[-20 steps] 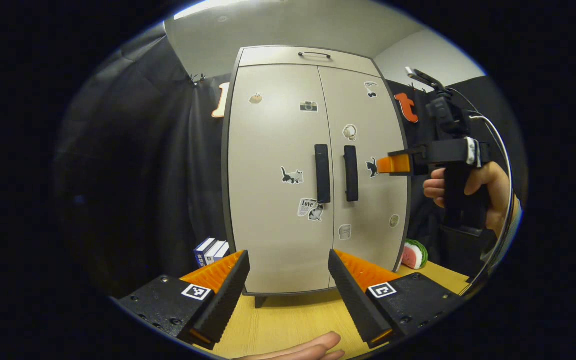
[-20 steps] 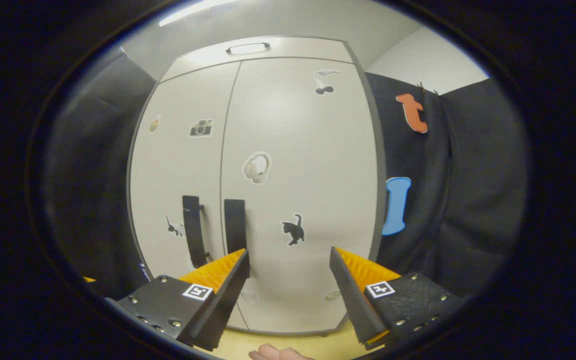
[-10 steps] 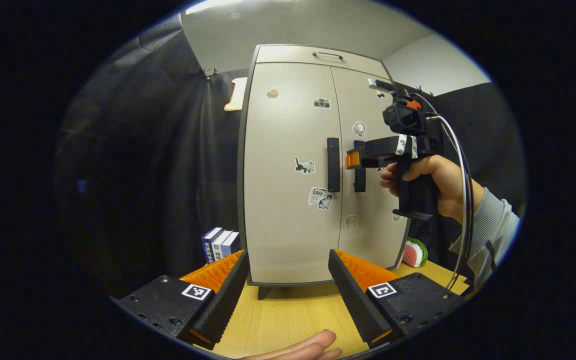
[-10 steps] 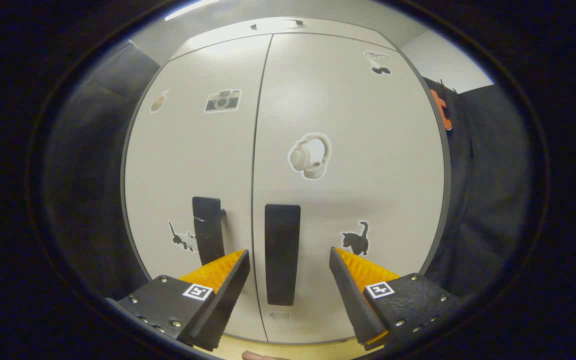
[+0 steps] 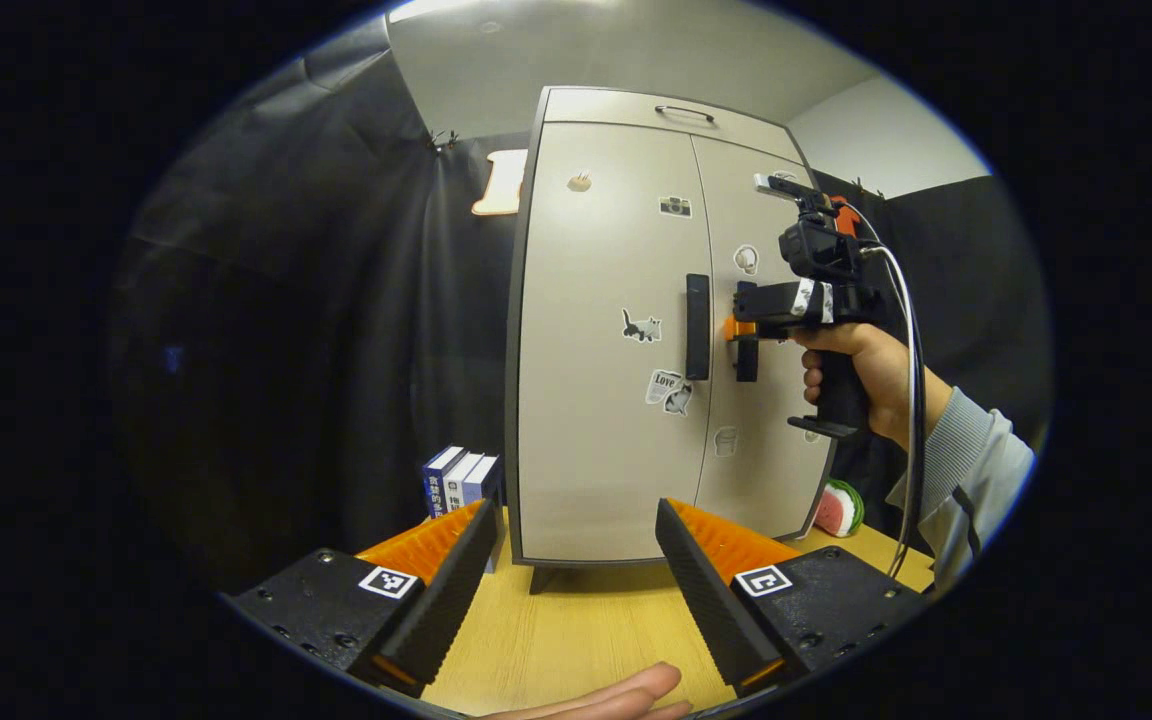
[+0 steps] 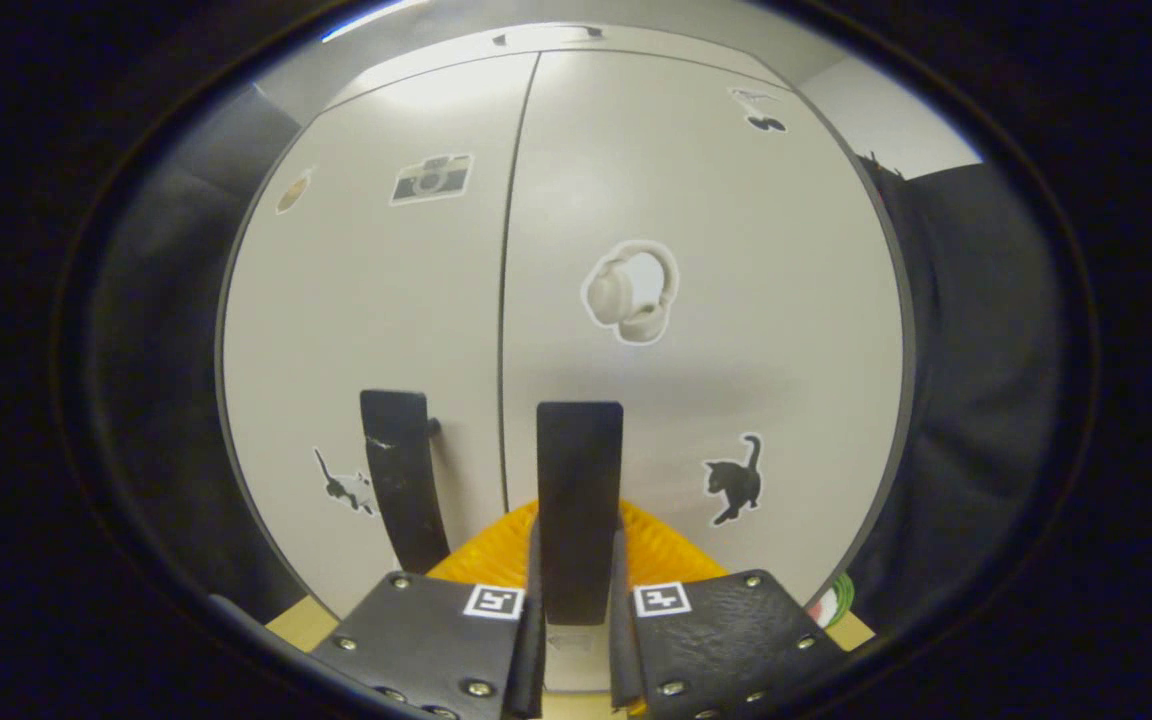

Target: Open the right door of the double-door shoe cabinet with the right hand, and open the left door with the left hand.

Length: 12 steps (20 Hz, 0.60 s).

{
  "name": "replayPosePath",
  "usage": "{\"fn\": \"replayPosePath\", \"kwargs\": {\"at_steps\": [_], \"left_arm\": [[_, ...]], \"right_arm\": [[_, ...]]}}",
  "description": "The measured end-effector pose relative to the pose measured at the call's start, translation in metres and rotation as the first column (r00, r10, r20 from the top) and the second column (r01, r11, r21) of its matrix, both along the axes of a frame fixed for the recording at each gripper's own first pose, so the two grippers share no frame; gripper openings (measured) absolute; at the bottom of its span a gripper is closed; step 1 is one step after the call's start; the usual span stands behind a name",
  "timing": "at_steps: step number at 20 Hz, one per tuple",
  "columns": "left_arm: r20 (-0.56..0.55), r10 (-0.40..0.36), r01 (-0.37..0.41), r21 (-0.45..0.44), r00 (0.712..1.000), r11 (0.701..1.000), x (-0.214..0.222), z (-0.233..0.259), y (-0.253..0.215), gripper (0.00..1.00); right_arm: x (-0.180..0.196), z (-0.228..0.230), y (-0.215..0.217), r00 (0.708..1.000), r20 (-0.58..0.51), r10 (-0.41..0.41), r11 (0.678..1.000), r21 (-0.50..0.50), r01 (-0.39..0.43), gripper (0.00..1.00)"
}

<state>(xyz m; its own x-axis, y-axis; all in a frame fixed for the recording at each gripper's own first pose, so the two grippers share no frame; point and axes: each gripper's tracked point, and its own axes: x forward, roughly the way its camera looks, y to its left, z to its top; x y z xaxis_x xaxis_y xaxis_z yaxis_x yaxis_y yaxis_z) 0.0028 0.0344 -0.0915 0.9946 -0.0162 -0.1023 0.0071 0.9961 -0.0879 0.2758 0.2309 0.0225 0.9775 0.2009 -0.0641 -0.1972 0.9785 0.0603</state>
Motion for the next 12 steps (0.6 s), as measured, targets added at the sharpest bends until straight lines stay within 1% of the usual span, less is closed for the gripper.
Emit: {"fn": "replayPosePath", "kwargs": {"at_steps": [1, 2, 6, 9, 12], "left_arm": [[0.0, 0.011, -0.011, 0.0, 1.0, 1.0, -0.002, 0.0, 0.003, 1.0], [0.006, 0.018, -0.018, 0.003, 1.0, 1.0, -0.004, 0.002, 0.005, 0.99], [0.015, 0.025, -0.025, 0.007, 1.0, 1.0, -0.013, 0.007, 0.008, 0.99], [0.019, 0.041, -0.041, 0.007, 0.999, 0.999, -0.018, 0.01, 0.012, 0.99], [0.003, 0.036, -0.036, -0.001, 0.999, 0.999, -0.021, 0.009, 0.005, 0.99]], "right_arm": [[0.0, 0.0, 0.0, 1.0, -0.004, 0.011, 1.0, -0.001, -0.011, 0.26], [0.0, -0.001, 0.0, 1.0, -0.006, 0.018, 1.0, -0.005, -0.018, 0.26], [-0.003, -0.001, -0.001, 1.0, 0.01, 0.019, 1.0, -0.021, -0.018, 0.26], [-0.009, -0.001, -0.002, 0.997, -0.026, 0.069, 0.997, 0.018, -0.068, 0.26], [-0.018, 0.002, -0.004, 0.993, -0.014, 0.116, 0.993, 0.03, -0.115, 0.25]]}}
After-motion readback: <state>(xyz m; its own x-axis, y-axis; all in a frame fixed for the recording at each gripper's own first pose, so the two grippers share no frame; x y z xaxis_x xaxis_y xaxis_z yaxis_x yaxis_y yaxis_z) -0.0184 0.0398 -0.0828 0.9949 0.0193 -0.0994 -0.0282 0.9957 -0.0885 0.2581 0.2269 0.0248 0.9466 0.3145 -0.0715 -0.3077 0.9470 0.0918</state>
